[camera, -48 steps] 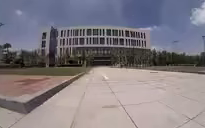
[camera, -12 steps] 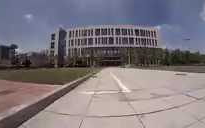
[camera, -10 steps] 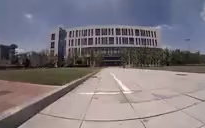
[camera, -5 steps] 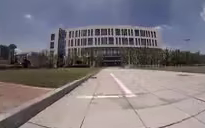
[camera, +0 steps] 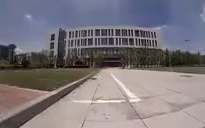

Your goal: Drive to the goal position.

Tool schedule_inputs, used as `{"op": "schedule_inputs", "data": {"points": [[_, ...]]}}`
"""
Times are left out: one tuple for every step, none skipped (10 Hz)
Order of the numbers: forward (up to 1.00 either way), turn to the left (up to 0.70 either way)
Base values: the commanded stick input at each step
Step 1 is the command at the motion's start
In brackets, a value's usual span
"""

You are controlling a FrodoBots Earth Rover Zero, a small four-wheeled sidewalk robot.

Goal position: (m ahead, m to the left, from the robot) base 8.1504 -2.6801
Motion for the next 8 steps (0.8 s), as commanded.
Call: {"op": "schedule_inputs", "data": {"points": [[0.50,0.00],[0.50,0.00],[0.50,0.00],[0.50,0.00],[0.50,0.00],[0.50,0.00],[0.50,0.00],[0.50,0.00]]}}
